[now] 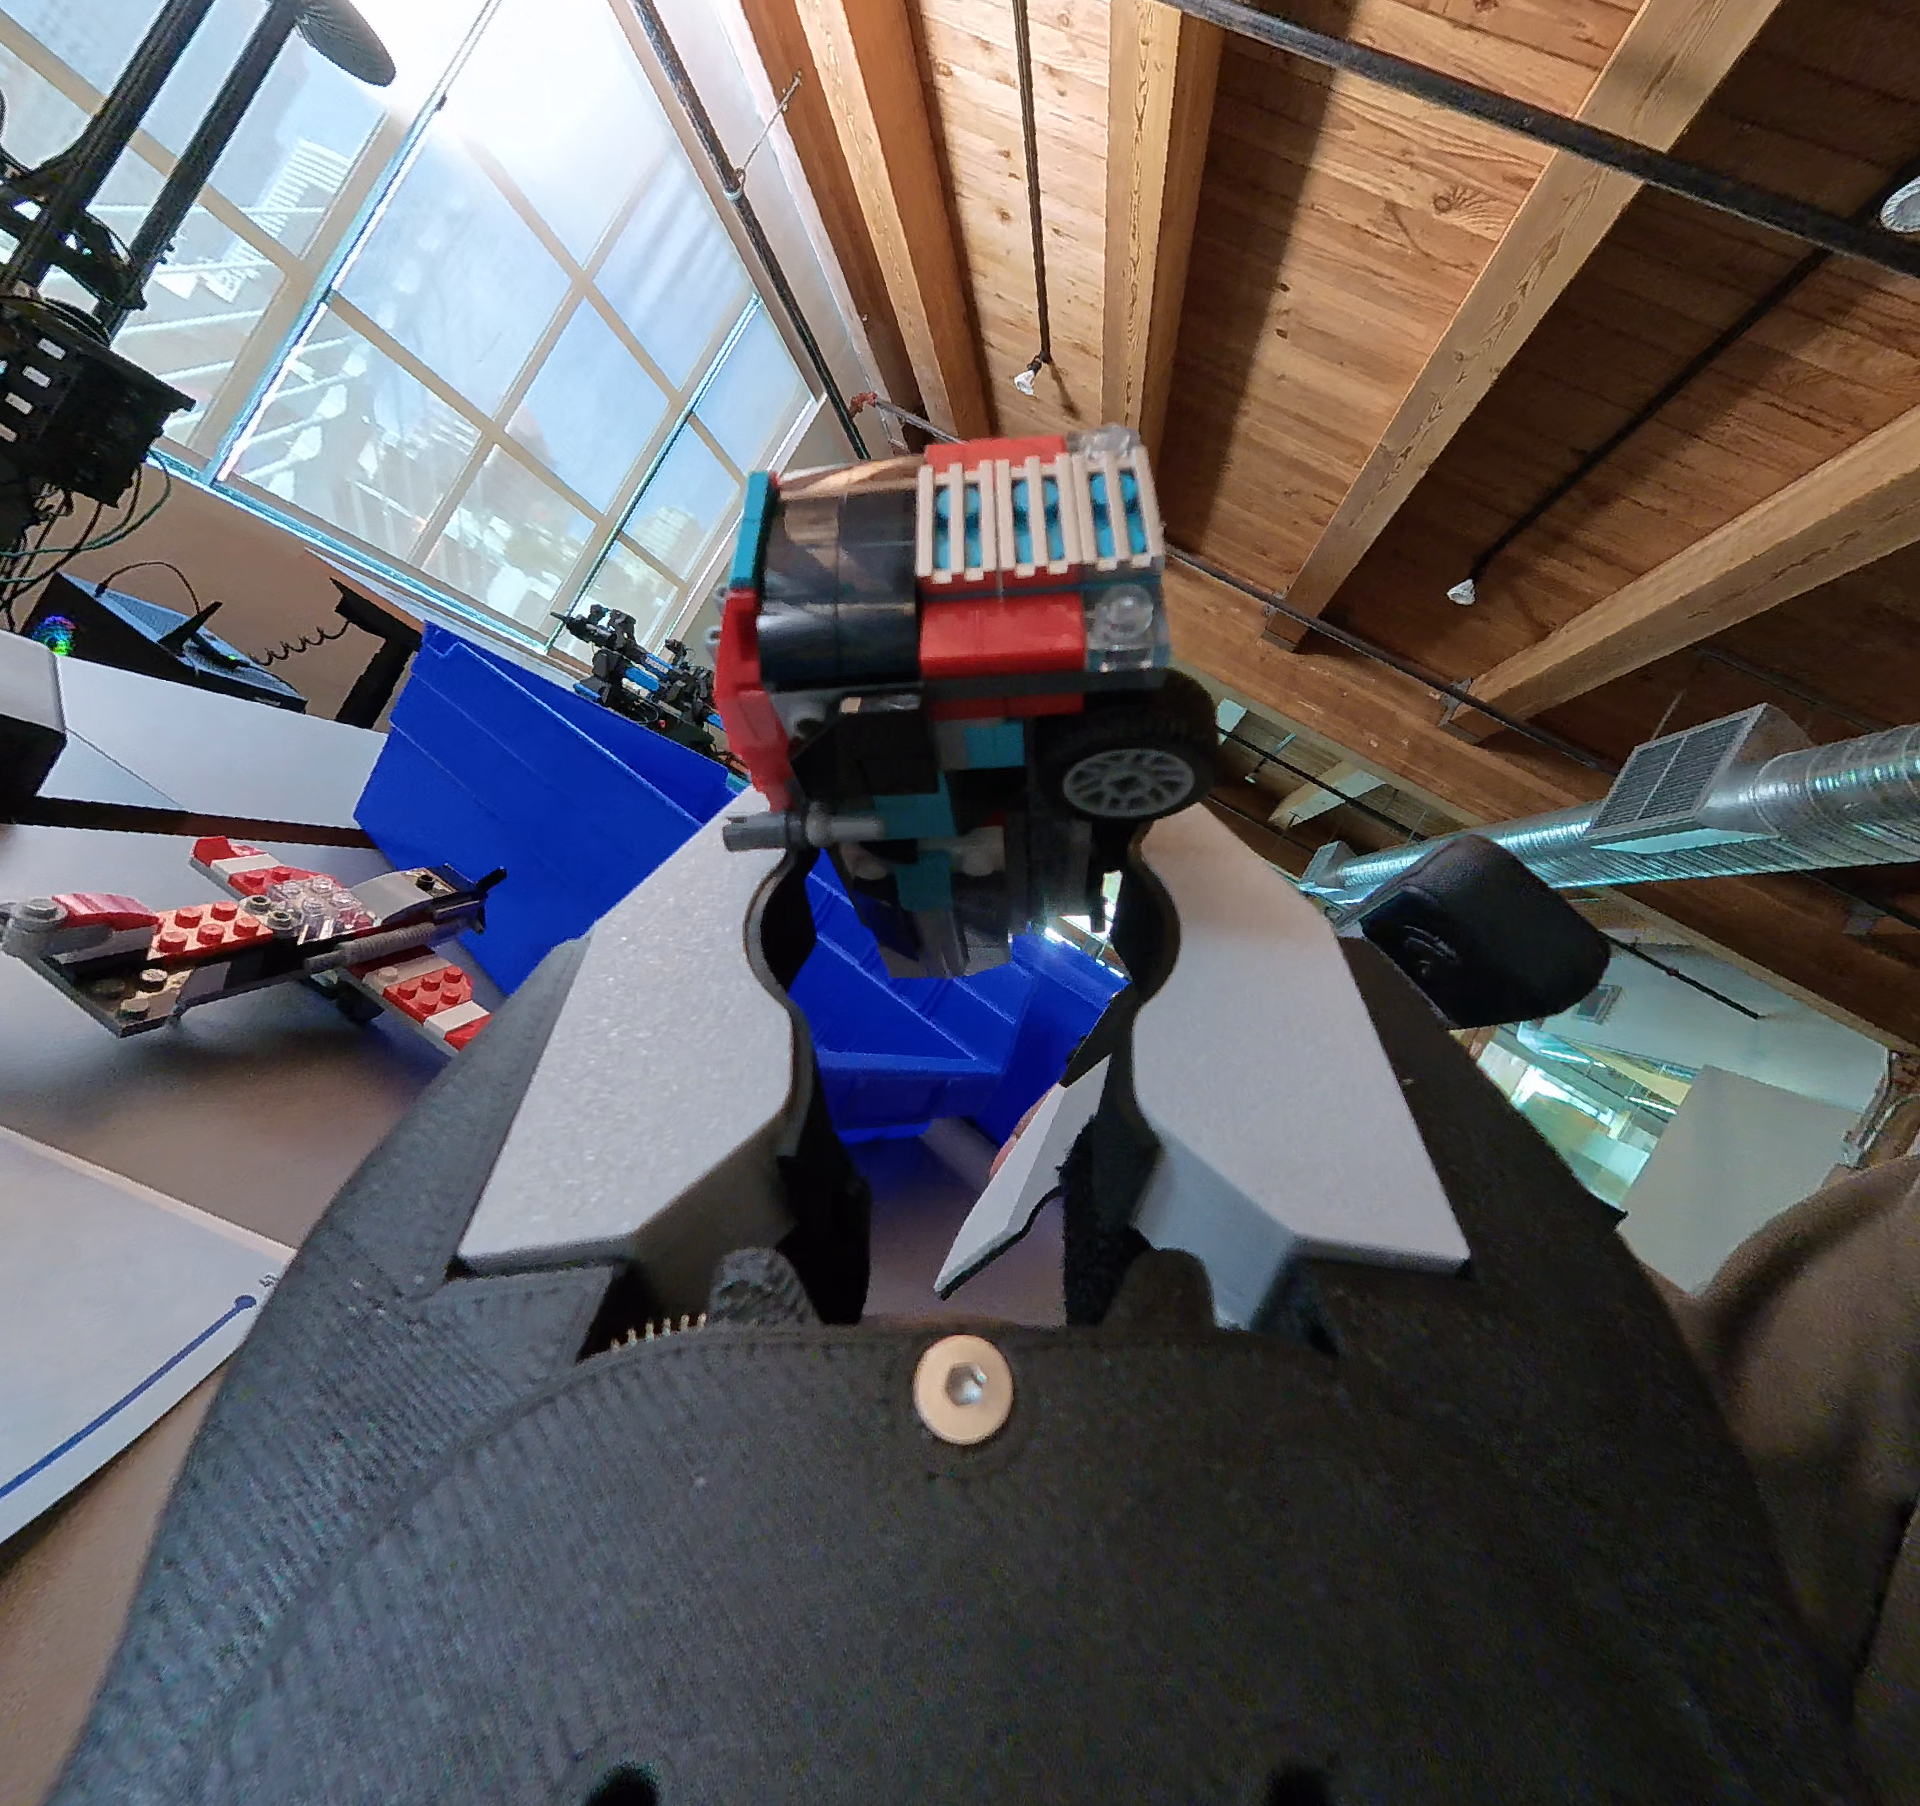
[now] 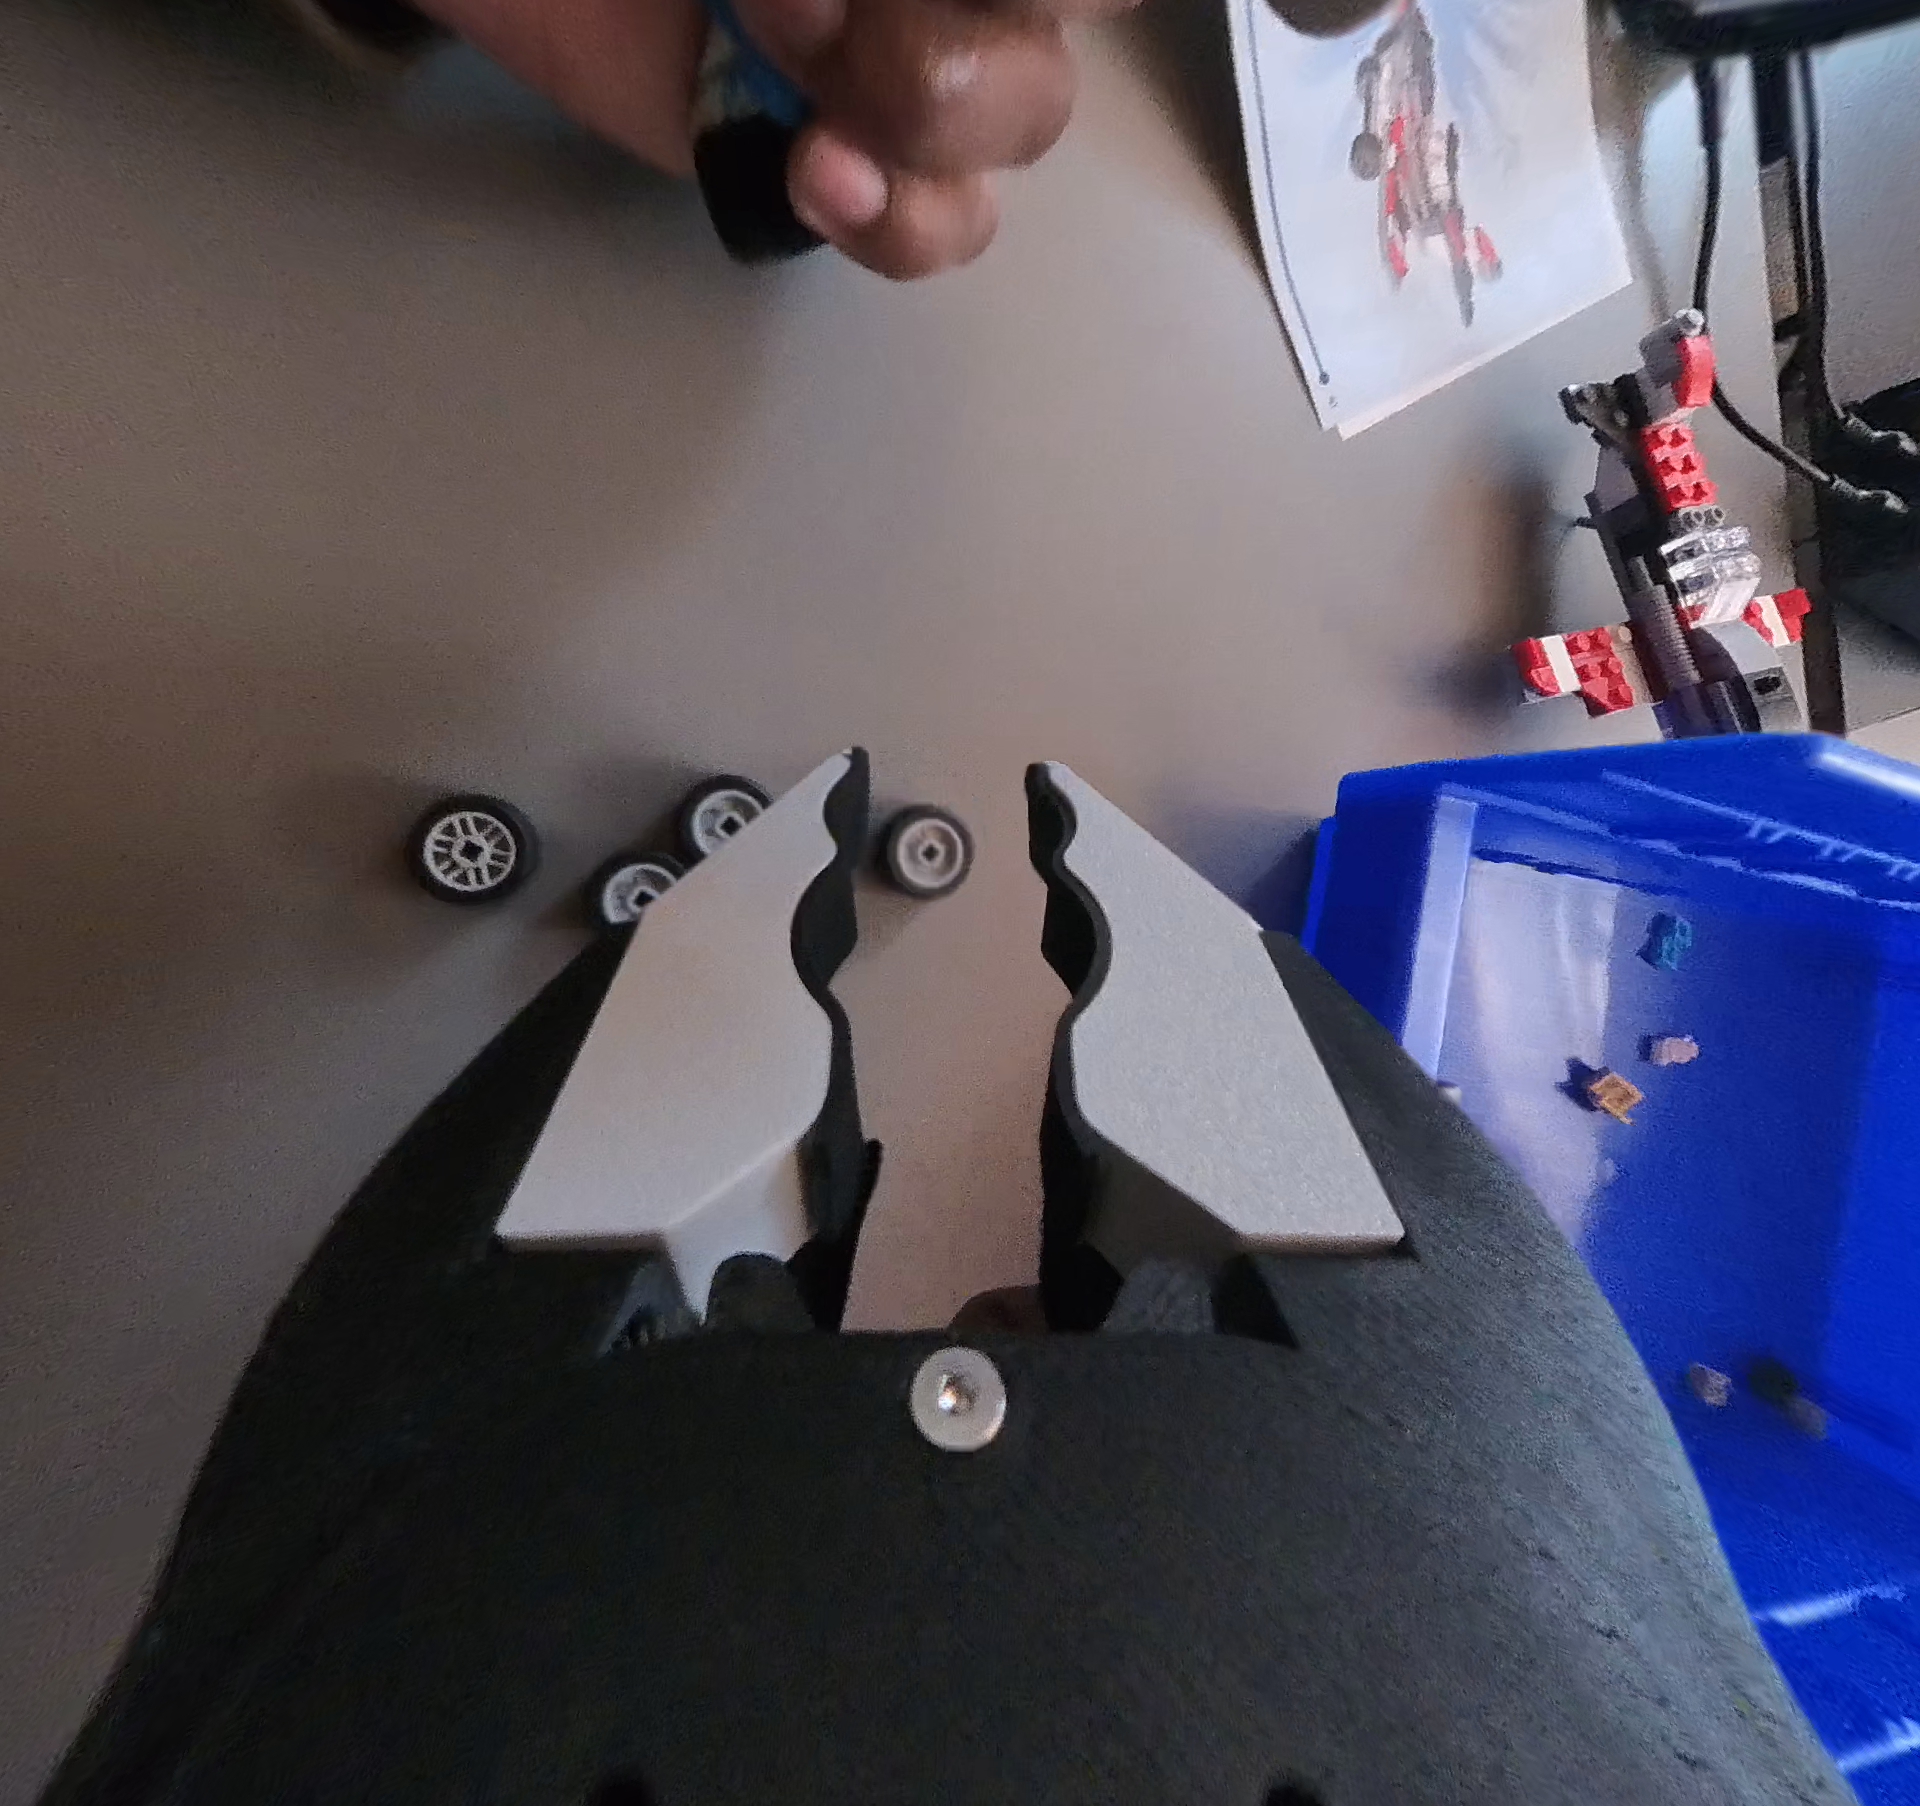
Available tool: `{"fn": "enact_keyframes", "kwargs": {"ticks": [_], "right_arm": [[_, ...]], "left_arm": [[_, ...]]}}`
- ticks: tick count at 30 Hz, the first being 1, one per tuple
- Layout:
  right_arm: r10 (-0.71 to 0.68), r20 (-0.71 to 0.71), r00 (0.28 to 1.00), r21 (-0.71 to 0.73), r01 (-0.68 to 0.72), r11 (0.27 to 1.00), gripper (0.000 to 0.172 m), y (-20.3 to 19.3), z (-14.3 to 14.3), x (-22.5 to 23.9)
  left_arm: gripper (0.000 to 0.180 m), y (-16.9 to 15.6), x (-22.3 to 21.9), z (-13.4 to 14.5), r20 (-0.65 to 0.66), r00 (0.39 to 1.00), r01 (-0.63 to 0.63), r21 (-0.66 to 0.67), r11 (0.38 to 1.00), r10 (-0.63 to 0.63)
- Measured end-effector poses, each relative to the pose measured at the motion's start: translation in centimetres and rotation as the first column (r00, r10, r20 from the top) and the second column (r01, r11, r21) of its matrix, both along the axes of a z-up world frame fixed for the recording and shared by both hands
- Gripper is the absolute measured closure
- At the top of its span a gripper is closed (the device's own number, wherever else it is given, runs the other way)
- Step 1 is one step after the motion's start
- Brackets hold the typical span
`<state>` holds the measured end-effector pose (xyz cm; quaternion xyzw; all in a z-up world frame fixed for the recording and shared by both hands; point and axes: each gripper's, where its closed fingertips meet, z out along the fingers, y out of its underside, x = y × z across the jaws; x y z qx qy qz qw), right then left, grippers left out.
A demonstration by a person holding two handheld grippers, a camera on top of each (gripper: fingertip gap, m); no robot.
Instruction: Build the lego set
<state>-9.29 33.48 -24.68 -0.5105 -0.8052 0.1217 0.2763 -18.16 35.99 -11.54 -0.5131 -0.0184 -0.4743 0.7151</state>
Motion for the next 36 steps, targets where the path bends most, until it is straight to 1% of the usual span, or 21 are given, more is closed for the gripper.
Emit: {"fn": "enact_keyframes", "kwargs": {"ticks": [5, 9, 11, 13, 15, 16, 18, 22, 26, 28, 30, 32, 34, 36], "right_arm": [[-0.099, -0.066, 0.993, -0.099, 0.092, 0.991, 0.138, 0.4, -0.2, 1.3], [-0.182, -0.064, 0.981, -0.212, 0.165, 0.963, 0.138, 0.8, -1.7, 3.1], [-0.211, -0.058, 0.976, -0.259, 0.189, 0.947, 0.138, 0.9, -2.6, 3.1], [-0.228, -0.076, 0.971, -0.300, 0.196, 0.934, 0.138, 0.9, -2.9, 2.5], [-0.230, -0.093, 0.969, -0.319, 0.190, 0.929, 0.144, 0.7, -2.9, 1.8], [-0.219, -0.098, 0.971, -0.309, 0.180, 0.934, 0.149, 0.6, -2.9, 1.6], [-0.213, -0.106, 0.971, -0.257, 0.180, 0.950, 0.149, 0.8, -2.6, 1.5], [-0.187, -0.102, 0.977, -0.108, 0.176, 0.978, 0.149, 1.7, -0.6, 2.3], [-0.127, 0.030, 0.991, 0.065, 0.125, 0.990, 0.149, 2.4, 0.1, 4.2], [-0.101, 0.067, 0.993, 0.113, 0.093, 0.989, 0.149, 2.5, 0.4, 4.5], [-0.083, 0.050, 0.995, 0.110, 0.077, 0.991, 0.148, 2.4, 0.8, 4.2], [-0.085, 0.012, 0.996, 0.076, 0.084, 0.994, 0.148, 2.1, 1.1, 4.0], [-0.124, -0.019, 0.992, 0.043, 0.125, 0.991, 0.145, 2.4, 1.1, 4.5], [-0.197, -0.043, 0.980, -0.005, 0.197, 0.980, 0.144, 3.1, 0.8, 5.6]], "left_arm": [[0.123, 0.0, 0.1, 0.0, -0.005, 1.000, 0.013, -0.003, 1.000, -0.013], [0.123, -0.2, 0.2, 0.2, -0.012, 1.000, 0.022, 0.003, 1.000, -0.022], [0.123, -0.2, 0.2, 0.1, -0.010, 1.000, 0.026, 0.000, 1.000, -0.026], [0.123, -0.2, 0.1, 0.0, -0.003, 1.000, 0.025, -0.005, 1.000, -0.025], [0.123, -0.2, -0.1, 0.0, -0.001, 1.000, 0.018, -0.008, 1.000, -0.018], [0.123, -0.2, -0.2, 0.0, 0.001, 1.000, 0.014, -0.008, 1.000, -0.014], [0.123, -0.2, -0.5, 0.0, 0.007, 1.000, 0.006, -0.012, 1.000, -0.006], [0.123, 0.1, -0.8, -0.3, 0.014, 1.000, 0.001, -0.027, 1.000, -0.001], [0.123, 0.3, -0.5, -0.5, 0.007, 1.000, 0.009, -0.040, 0.999, -0.008], [0.123, 0.3, -0.3, -0.6, 0.000, 1.000, 0.013, -0.042, 0.999, -0.013], [0.123, 0.4, -0.1, -0.6, -0.005, 1.000, 0.017, -0.045, 0.999, -0.017], [0.123, 0.4, -0.1, -0.7, -0.005, 1.000, 0.020, -0.048, 0.999, -0.020], [0.123, 0.5, -0.1, -0.8, -0.004, 1.000, 0.021, -0.052, 0.998, -0.021], [0.123, 0.5, -0.2, -0.8, -0.004, 1.000, 0.019, -0.055, 0.998, -0.020]]}}
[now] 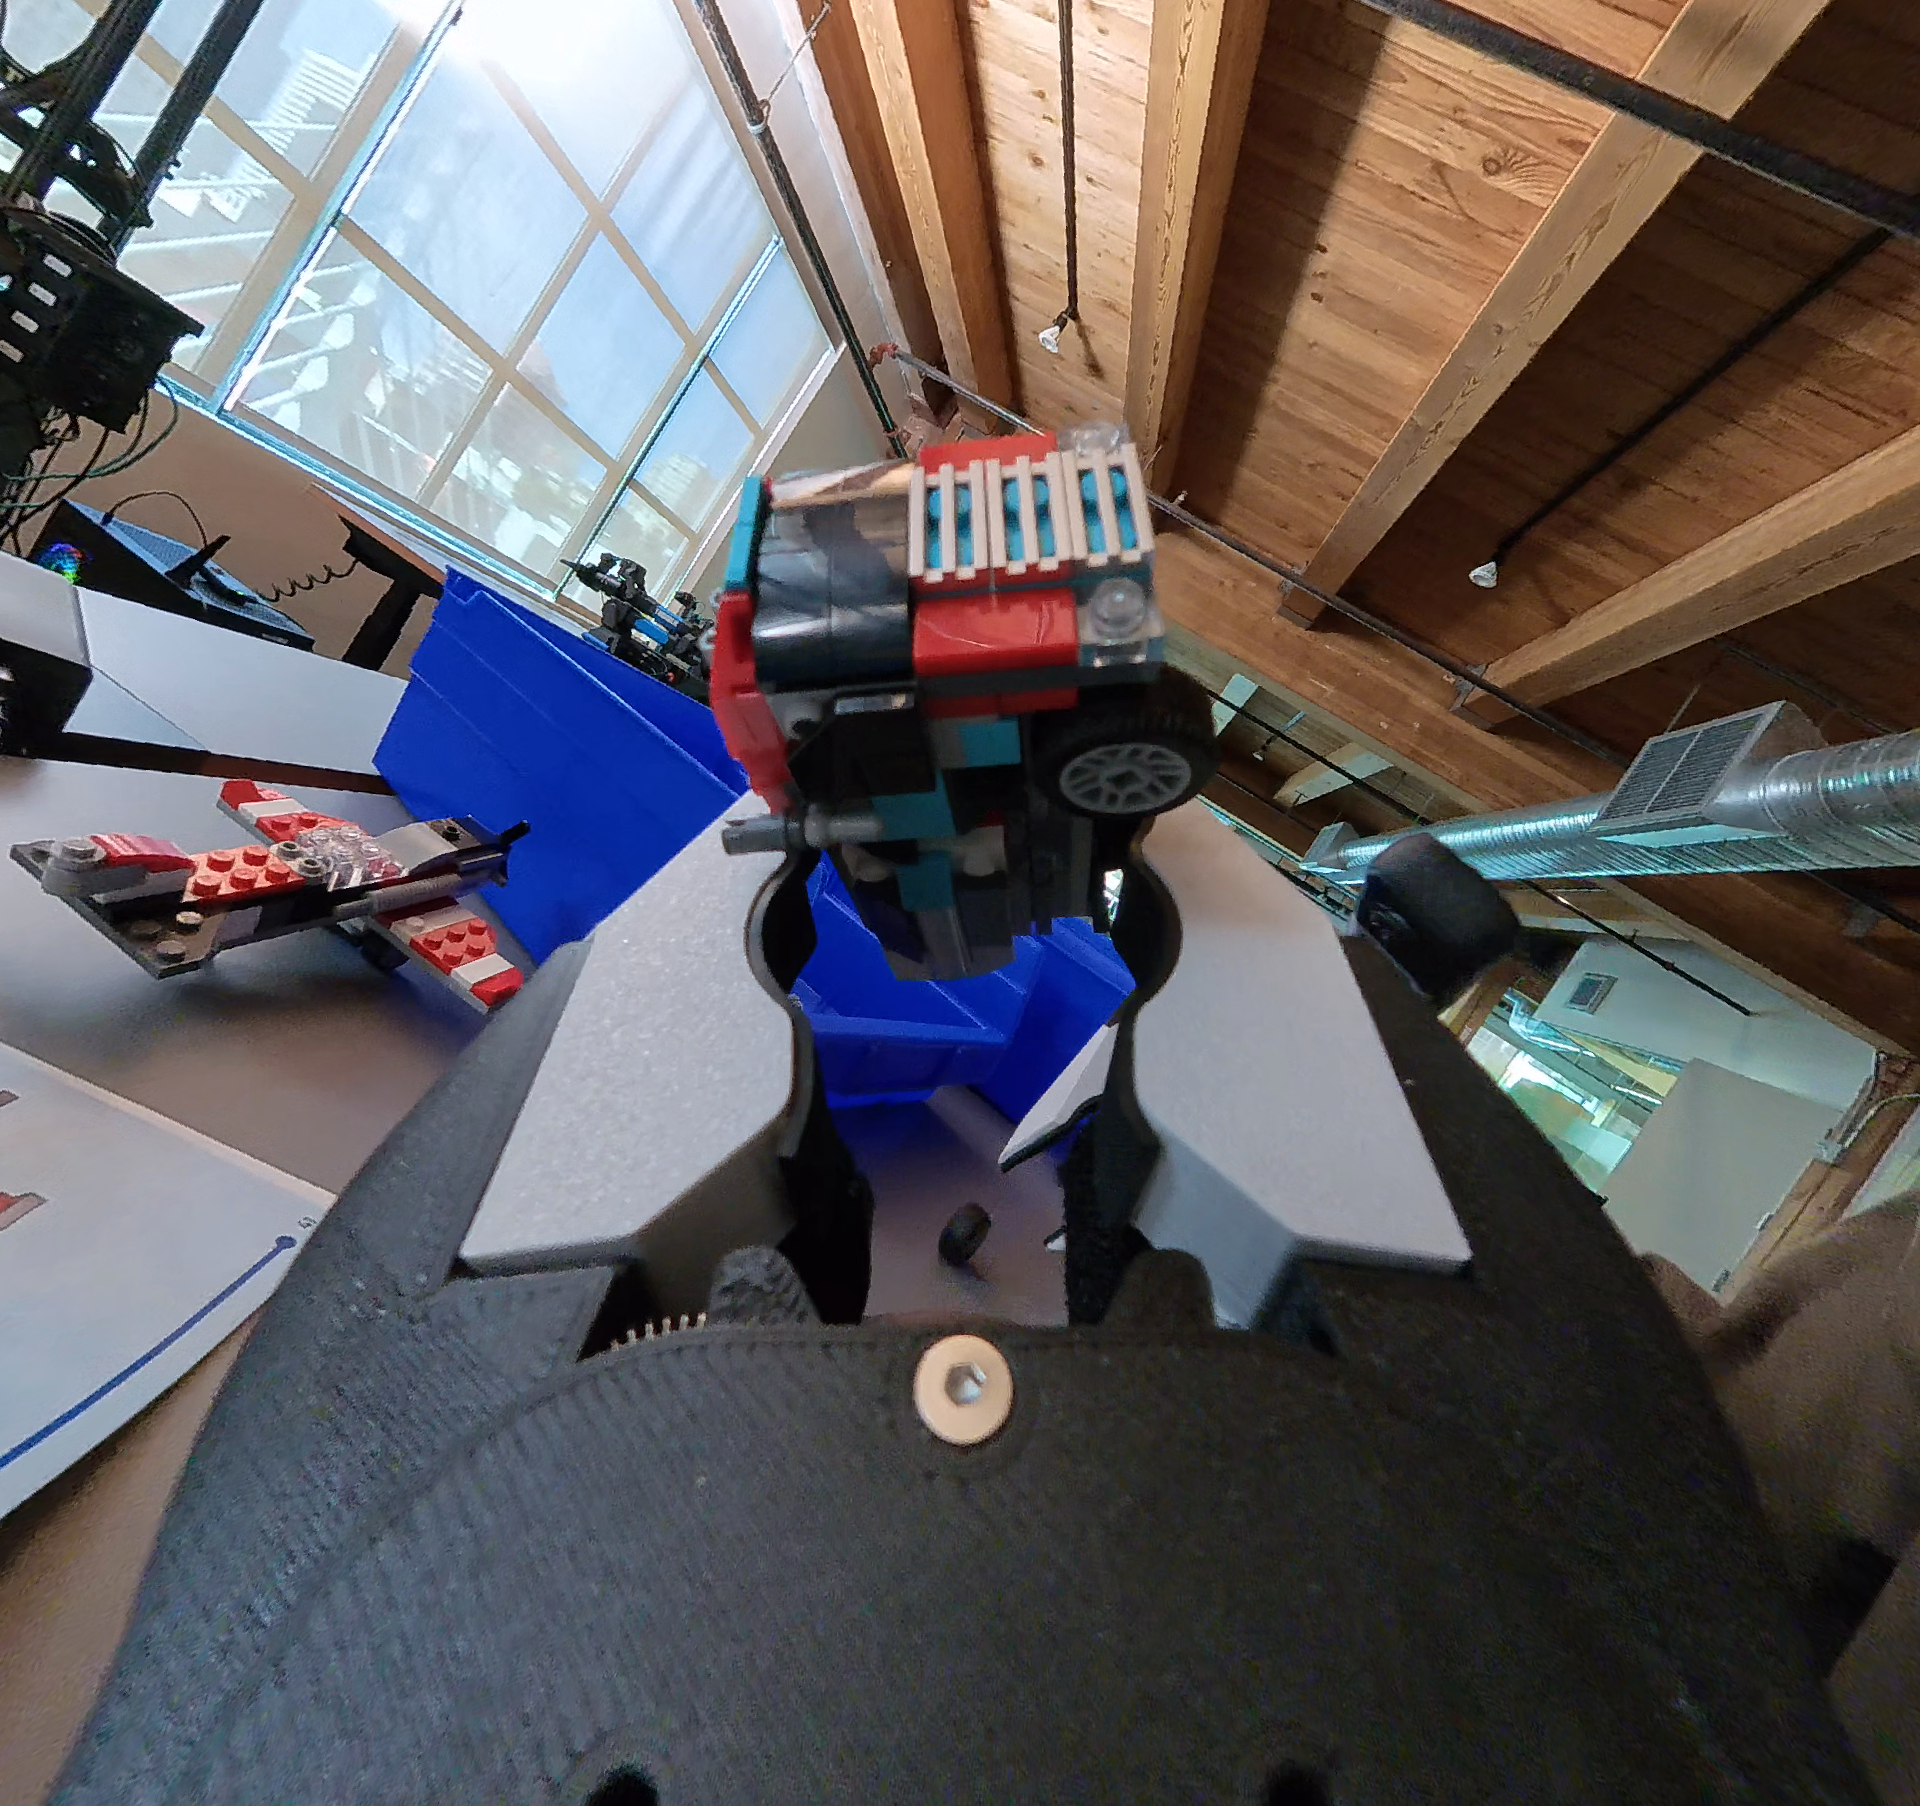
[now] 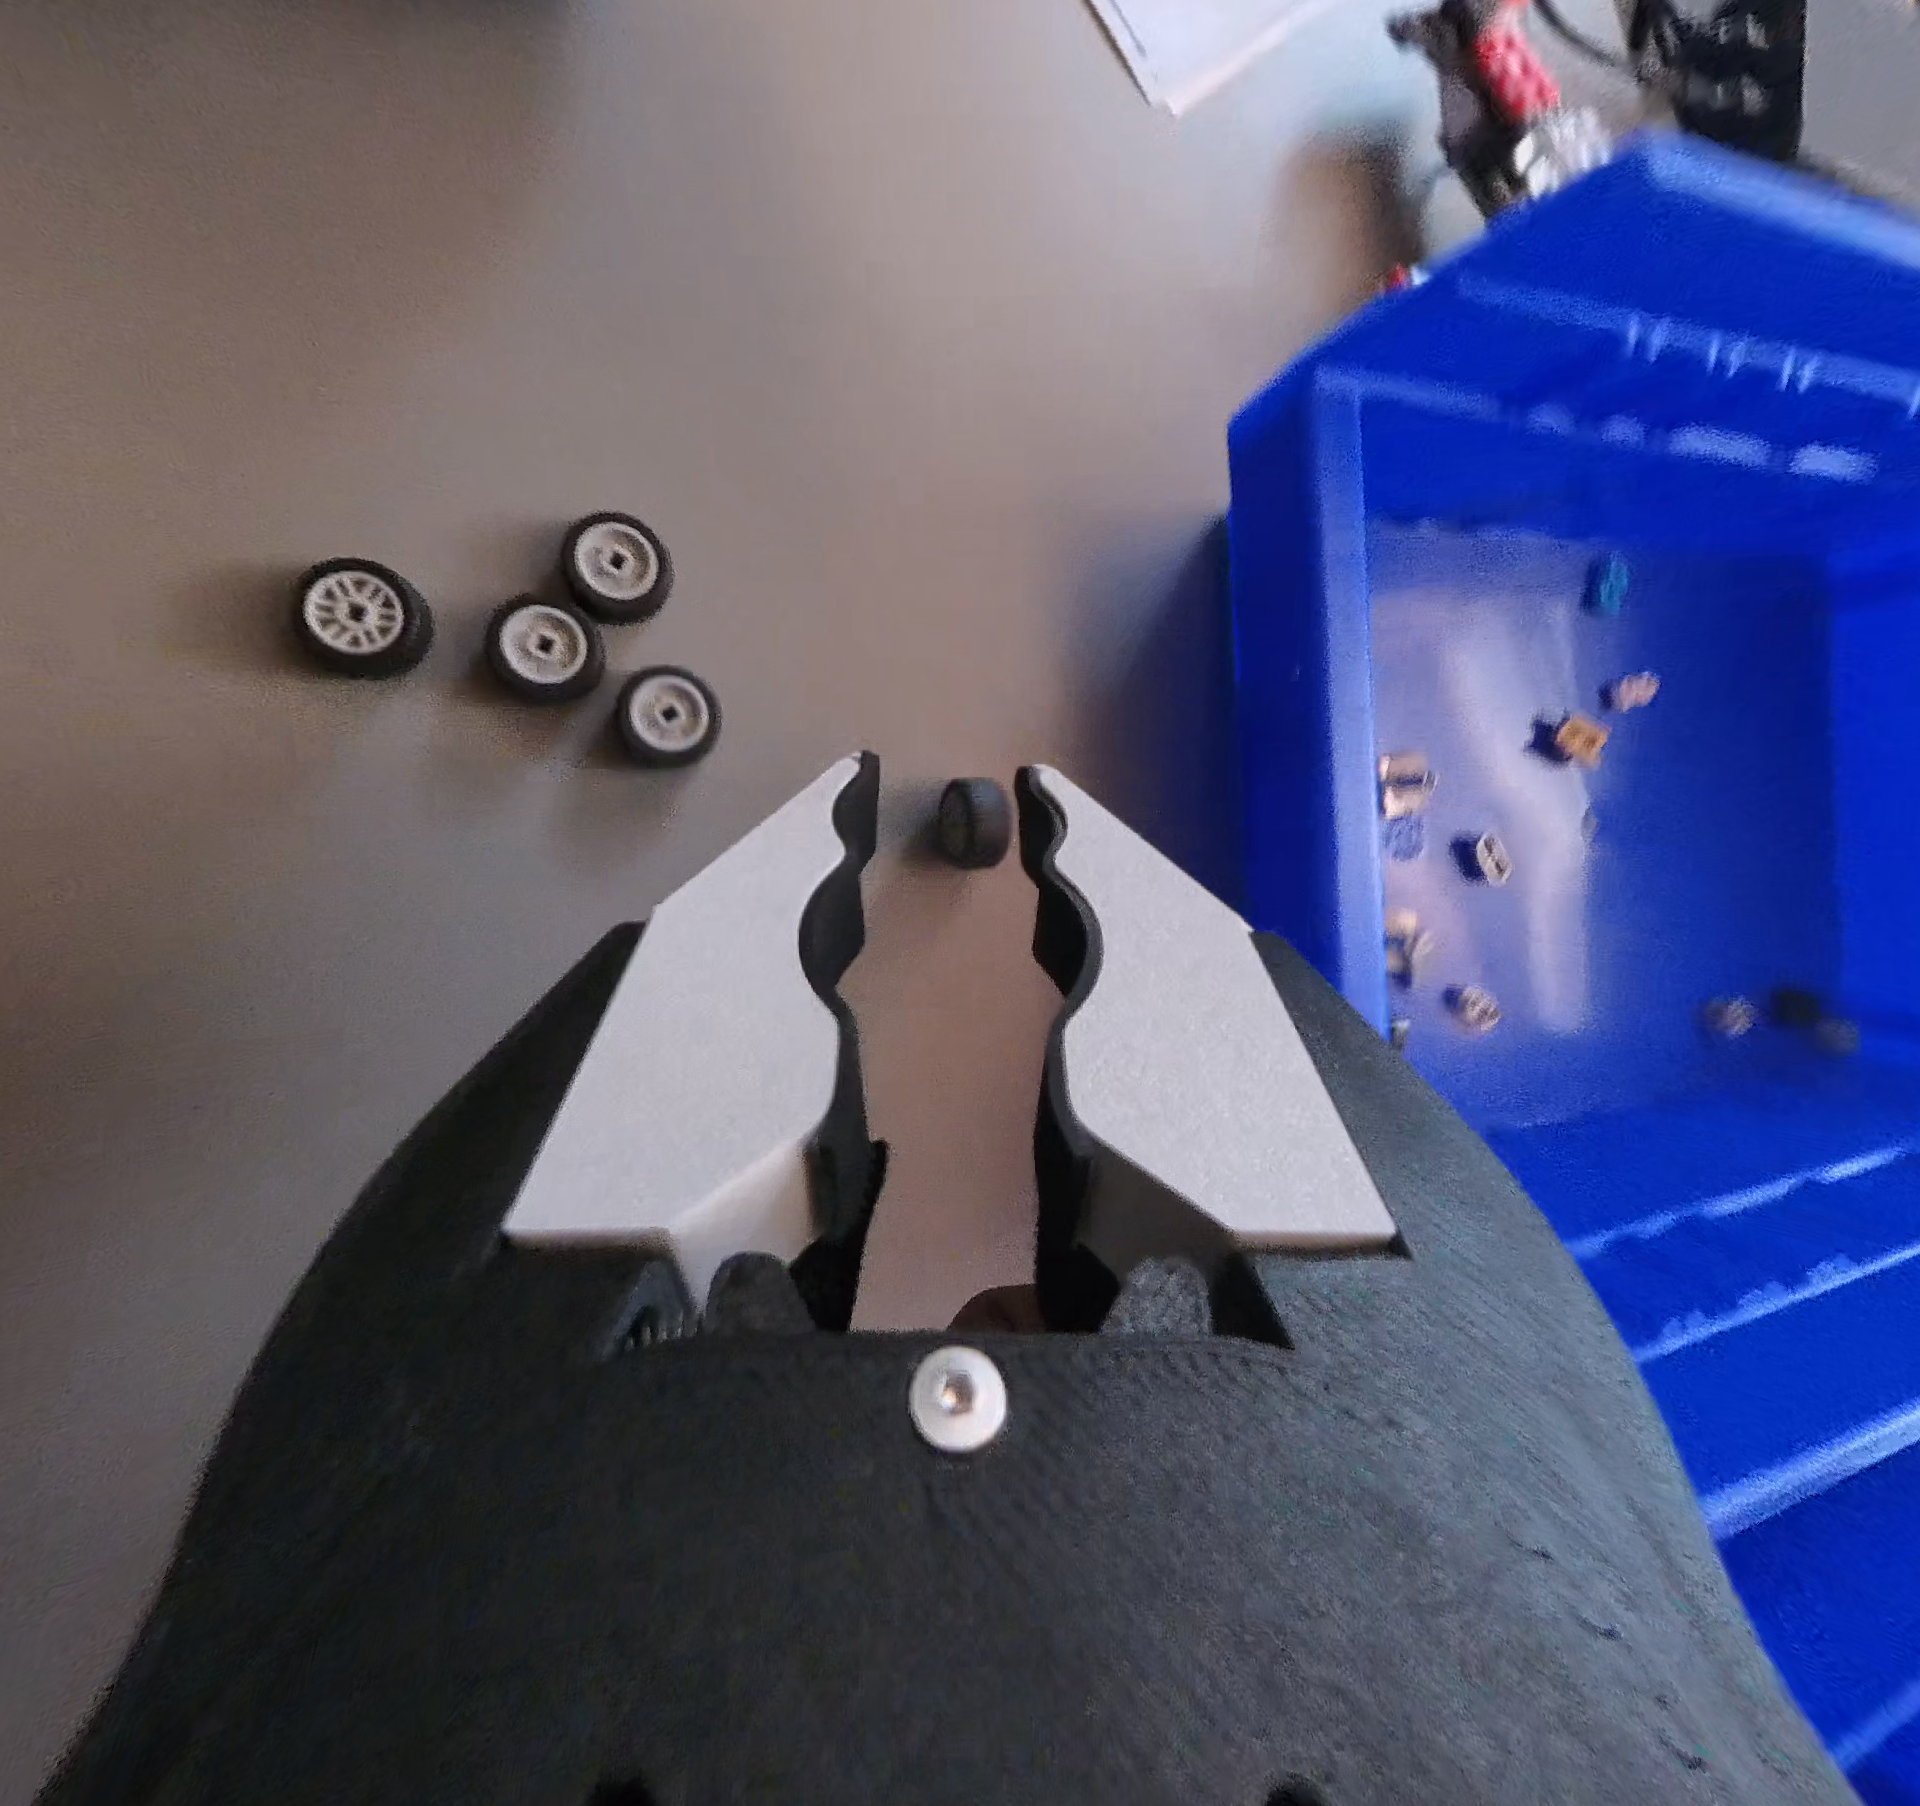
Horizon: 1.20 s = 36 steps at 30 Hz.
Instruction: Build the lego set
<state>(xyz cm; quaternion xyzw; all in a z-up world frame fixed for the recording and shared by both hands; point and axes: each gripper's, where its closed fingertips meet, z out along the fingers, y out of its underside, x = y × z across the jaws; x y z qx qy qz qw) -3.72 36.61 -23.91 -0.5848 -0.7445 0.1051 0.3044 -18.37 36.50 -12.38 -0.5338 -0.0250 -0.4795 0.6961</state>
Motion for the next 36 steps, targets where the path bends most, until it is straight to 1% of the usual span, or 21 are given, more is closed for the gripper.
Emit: {"fn": "enact_keyframes", "kwargs": {"ticks": [4, 6, 9, 12, 14, 18, 24, 29, 32, 36], "right_arm": [[-0.173, -0.065, 0.983, -0.115, 0.165, 0.980, 0.144, 1.0, -1.3, 2.9], [-0.236, -0.099, 0.967, -0.148, 0.220, 0.964, 0.143, 1.0, -2.0, 4.1], [-0.303, -0.139, 0.943, -0.138, 0.284, 0.949, 0.142, 1.6, -2.6, 5.1], [-0.352, -0.201, 0.914, -0.128, 0.332, 0.935, 0.141, 2.8, -2.0, 4.7], [-0.348, -0.232, 0.909, -0.155, 0.318, 0.935, 0.141, 2.8, -1.6, 3.7], [-0.334, -0.202, 0.920, -0.152, 0.308, 0.939, 0.139, 3.2, -2.4, 2.6], [-0.324, -0.183, 0.928, -0.230, 0.280, 0.932, 0.139, 3.1, -2.8, 2.3], [-0.321, -0.202, 0.925, -0.290, 0.256, 0.922, 0.139, 3.0, -2.9, 1.8], [-0.318, -0.194, 0.928, -0.281, 0.258, 0.924, 0.140, 3.2, -3.1, 1.6], [-0.283, -0.175, 0.943, -0.254, 0.234, 0.938, 0.149, 2.9, -3.5, 1.0]], "left_arm": [[0.123, 0.0, -0.3, 0.0, 0.001, 1.000, -0.008, -0.001, 1.000, 0.008], [0.123, 0.0, -0.5, 0.0, 0.008, 1.000, -0.012, -0.001, 1.000, 0.012], [0.123, 0.1, -0.6, 0.1, 0.020, 1.000, -0.009, -0.002, 1.000, 0.009], [0.123, 0.1, -0.2, -0.1, 0.014, 1.000, -0.004, -0.010, 1.000, 0.004], [0.123, 0.1, 0.0, -0.1, 0.002, 1.000, -0.002, -0.010, 1.000, 0.002], [0.123, -0.1, 0.1, 0.0, -0.004, 1.000, 0.005, 0.000, 1.000, -0.005], [0.123, -0.6, 0.9, 0.7, -0.002, 0.999, 0.046, 0.077, 0.996, -0.046], [0.123, -1.0, 1.2, 1.2, 0.004, 0.998, 0.067, 0.130, 0.989, -0.069], [0.123, -1.1, 1.3, 1.4, 0.002, 0.997, 0.071, 0.142, 0.987, -0.072], [0.123, -1.1, 1.4, 1.4, 0.000, 0.997, 0.073, 0.142, 0.987, -0.074]]}}
